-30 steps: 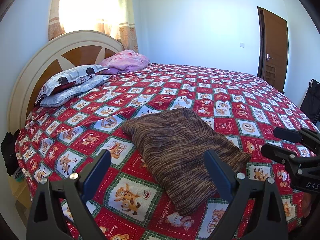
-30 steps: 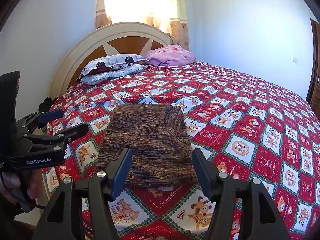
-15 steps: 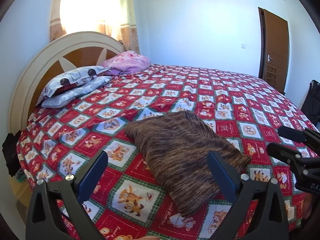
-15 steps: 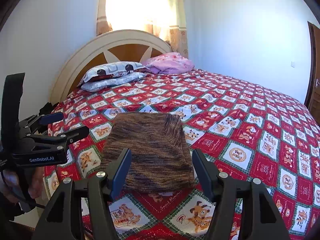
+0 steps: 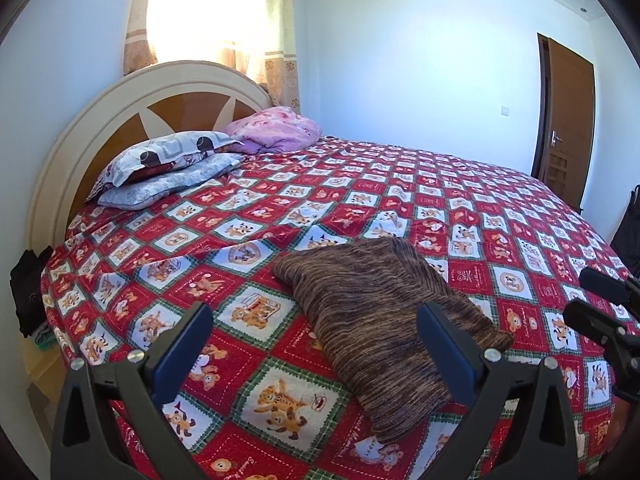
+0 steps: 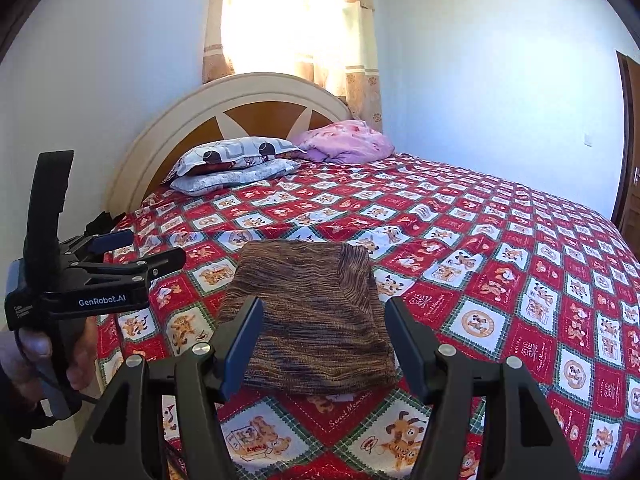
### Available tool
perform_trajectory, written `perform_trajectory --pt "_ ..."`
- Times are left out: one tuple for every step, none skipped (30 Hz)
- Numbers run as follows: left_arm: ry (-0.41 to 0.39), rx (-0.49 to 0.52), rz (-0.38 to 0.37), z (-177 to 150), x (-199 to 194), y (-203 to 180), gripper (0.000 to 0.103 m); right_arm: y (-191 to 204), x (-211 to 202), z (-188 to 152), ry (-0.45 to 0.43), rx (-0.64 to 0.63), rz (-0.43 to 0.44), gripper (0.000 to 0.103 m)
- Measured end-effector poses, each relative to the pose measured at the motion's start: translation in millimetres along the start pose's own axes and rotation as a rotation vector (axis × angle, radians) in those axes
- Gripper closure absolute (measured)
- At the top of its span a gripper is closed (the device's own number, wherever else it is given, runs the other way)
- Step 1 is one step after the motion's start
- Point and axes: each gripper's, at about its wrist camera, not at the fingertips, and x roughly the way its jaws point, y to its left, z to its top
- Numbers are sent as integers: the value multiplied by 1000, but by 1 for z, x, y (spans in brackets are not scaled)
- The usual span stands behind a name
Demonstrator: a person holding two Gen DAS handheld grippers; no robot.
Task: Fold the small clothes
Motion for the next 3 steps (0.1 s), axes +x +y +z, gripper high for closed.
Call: perform_trajectory --pt "-3 2 0 0 0 0 0 0 0 0 2 1 1 39" --pt "-7 6 3 -1 0 -1 0 0 0 0 3 2 1 39" --pt "-9 9 5 0 0 0 0 0 0 0 3 3 0 39"
